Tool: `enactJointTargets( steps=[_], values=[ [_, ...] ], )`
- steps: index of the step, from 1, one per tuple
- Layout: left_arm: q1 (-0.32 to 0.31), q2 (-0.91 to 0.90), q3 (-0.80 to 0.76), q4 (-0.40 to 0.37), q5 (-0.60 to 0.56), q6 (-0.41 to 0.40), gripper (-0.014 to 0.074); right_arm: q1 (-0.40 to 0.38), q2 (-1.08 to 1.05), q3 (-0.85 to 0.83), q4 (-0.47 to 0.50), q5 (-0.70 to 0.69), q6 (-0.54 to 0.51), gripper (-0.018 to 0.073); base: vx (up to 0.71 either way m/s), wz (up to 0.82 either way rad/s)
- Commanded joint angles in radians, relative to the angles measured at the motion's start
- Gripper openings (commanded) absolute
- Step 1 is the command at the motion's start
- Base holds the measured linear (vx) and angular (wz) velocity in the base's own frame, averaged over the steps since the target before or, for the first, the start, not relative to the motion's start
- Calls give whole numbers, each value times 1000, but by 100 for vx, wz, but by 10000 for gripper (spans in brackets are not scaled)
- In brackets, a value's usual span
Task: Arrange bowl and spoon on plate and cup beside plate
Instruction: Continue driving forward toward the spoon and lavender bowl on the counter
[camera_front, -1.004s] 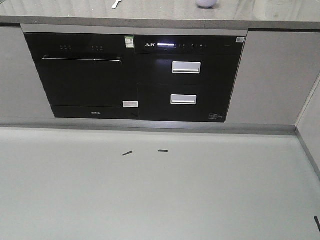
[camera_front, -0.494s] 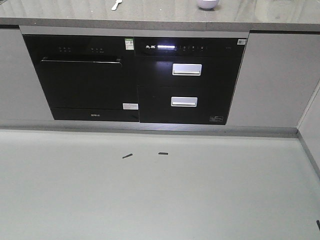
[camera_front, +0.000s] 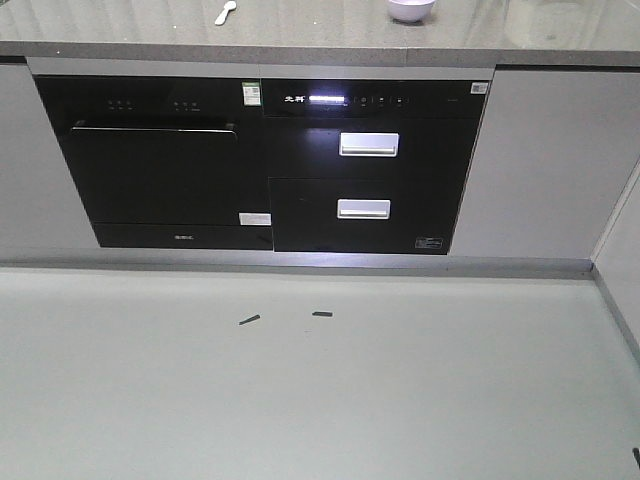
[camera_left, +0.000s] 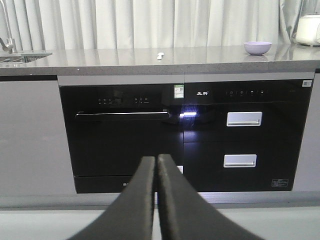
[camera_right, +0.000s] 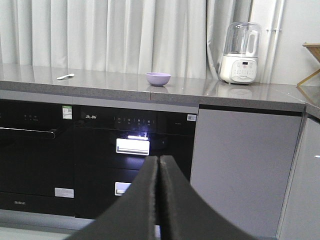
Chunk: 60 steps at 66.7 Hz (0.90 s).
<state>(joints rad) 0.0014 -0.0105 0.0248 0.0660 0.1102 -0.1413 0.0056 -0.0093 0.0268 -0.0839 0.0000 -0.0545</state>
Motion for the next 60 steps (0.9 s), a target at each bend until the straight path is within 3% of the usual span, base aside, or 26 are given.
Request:
enactJointTargets(
  steps=[1, 60],
  values=[
    [0, 2, 31, 1, -70, -10, -6, 2, -13, 17, -4, -77, -6, -5, 7, -3],
    [0, 2, 31, 1, -70, -10, -6, 2, -13, 17, -4, -77, -6, -5, 7, -2]
  ],
)
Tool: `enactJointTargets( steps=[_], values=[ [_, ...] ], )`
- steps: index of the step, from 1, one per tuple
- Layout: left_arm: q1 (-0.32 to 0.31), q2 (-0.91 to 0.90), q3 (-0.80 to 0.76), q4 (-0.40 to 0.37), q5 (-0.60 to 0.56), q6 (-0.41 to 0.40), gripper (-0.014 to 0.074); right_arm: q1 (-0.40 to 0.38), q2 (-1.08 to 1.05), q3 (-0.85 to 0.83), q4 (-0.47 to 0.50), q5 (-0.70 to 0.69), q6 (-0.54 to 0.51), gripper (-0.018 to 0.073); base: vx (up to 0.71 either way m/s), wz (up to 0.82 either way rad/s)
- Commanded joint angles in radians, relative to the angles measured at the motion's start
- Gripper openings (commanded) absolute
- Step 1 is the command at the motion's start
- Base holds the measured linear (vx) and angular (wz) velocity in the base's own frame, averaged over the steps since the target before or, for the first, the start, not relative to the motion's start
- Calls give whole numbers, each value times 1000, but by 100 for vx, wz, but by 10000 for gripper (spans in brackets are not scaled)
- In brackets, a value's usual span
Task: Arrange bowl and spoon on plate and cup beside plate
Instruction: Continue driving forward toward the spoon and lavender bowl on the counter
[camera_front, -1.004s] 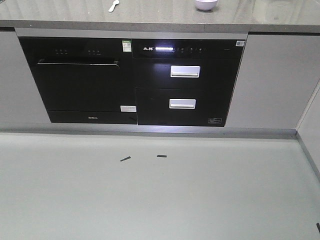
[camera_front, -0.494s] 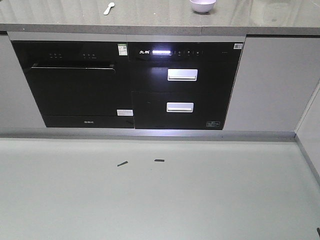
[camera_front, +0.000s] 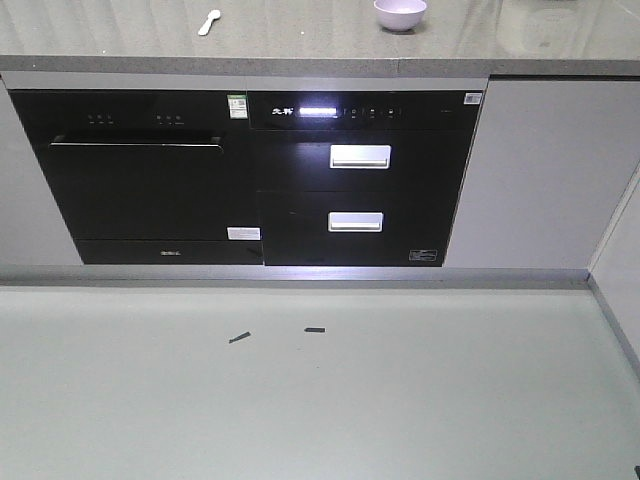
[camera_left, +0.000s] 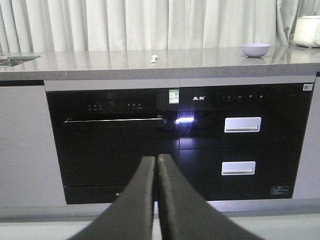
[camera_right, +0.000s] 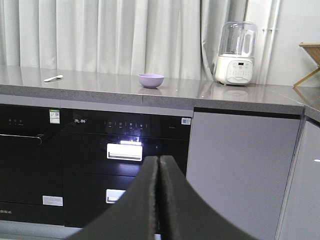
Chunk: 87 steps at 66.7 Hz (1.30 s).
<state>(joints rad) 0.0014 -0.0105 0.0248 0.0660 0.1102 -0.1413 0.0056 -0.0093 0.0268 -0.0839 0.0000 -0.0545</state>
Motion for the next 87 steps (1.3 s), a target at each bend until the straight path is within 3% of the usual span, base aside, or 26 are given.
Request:
enactJointTargets(
  steps=[1, 87],
  values=[
    [0, 2, 31, 1, -70, -10, -6, 2, -13, 17, -4, -77, -6, -5, 7, -2],
    [0, 2, 31, 1, -70, -10, -6, 2, -13, 17, -4, -77, -6, -5, 5, -1]
  ],
)
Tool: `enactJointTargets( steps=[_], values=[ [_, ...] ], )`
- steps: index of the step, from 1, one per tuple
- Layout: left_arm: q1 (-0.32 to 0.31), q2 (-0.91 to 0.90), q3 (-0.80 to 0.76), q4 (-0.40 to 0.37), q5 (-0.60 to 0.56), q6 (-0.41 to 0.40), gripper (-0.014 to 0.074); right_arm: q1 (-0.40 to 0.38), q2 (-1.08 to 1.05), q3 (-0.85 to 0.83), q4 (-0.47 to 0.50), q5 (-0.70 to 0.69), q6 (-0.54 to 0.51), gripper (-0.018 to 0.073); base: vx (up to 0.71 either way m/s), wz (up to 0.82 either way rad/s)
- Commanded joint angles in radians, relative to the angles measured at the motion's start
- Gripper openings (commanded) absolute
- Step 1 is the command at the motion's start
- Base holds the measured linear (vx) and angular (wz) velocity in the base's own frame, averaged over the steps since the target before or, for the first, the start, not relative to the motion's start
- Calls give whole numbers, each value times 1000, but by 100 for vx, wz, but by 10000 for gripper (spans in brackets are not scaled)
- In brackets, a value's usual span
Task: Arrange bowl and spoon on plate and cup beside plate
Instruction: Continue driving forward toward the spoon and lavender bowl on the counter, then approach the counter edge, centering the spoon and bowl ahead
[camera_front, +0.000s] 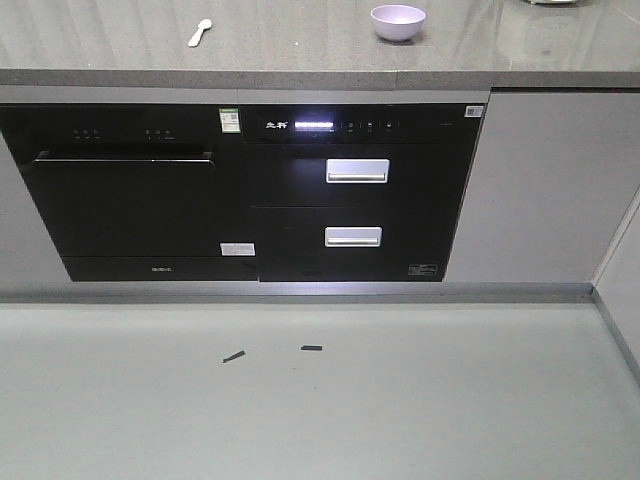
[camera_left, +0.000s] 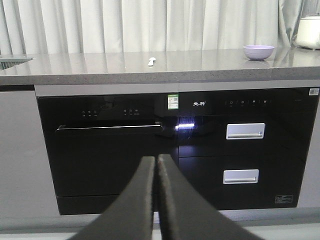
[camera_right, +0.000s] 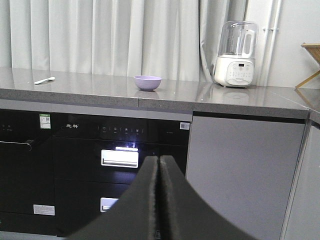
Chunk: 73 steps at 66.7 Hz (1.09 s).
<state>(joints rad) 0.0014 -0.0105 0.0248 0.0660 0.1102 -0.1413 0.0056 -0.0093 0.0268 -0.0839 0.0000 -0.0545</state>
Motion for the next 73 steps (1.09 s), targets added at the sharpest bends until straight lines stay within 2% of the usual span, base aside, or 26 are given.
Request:
enactJointTargets(
  steps=[1, 73],
  values=[
    [0, 2, 31, 1, -70, -10, -6, 2, -13, 17, -4, -77, -6, -5, 5, 0],
    [0, 2, 31, 1, -70, -10, -6, 2, -13, 17, -4, -77, -6, -5, 6, 0]
  ],
)
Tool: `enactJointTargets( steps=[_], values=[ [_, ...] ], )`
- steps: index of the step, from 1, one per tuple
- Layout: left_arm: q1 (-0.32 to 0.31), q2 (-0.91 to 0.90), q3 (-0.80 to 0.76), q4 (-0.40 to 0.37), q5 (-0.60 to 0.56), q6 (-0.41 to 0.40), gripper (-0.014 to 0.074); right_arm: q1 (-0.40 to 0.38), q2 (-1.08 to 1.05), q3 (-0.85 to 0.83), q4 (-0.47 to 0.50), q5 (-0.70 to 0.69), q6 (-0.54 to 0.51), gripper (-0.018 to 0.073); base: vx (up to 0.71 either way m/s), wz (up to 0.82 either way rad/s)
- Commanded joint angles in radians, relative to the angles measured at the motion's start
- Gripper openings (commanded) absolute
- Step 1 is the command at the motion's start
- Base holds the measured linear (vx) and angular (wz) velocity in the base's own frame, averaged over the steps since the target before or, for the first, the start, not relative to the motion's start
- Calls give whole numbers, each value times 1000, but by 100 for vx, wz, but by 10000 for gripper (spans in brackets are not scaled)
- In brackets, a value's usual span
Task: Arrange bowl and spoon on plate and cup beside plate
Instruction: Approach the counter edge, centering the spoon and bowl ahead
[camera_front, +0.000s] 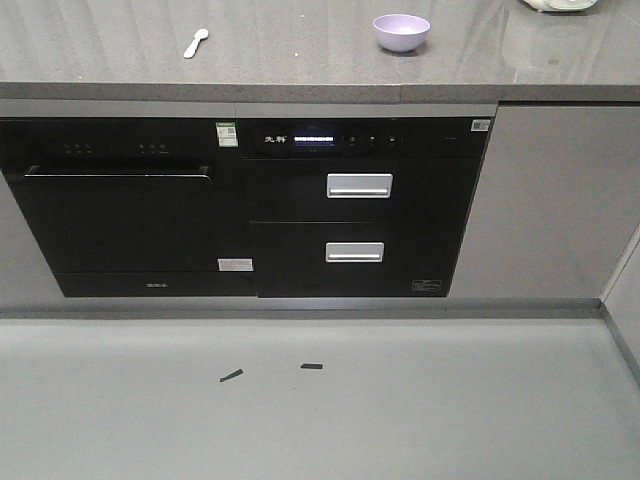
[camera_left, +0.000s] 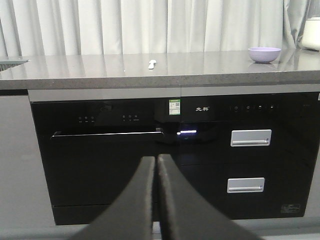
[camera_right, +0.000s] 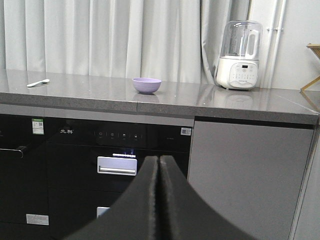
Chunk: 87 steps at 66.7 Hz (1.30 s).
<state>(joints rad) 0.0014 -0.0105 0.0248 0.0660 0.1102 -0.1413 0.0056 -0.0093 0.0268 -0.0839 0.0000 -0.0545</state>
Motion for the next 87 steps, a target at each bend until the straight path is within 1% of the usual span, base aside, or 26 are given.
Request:
enactJointTargets(
  steps=[1, 87],
  values=[
    [0, 2, 31, 1, -70, -10, -6, 2, -13, 17, -4, -77, -6, -5, 7, 0],
    [0, 2, 31, 1, -70, -10, -6, 2, -13, 17, -4, -77, -6, -5, 9, 0]
  ],
)
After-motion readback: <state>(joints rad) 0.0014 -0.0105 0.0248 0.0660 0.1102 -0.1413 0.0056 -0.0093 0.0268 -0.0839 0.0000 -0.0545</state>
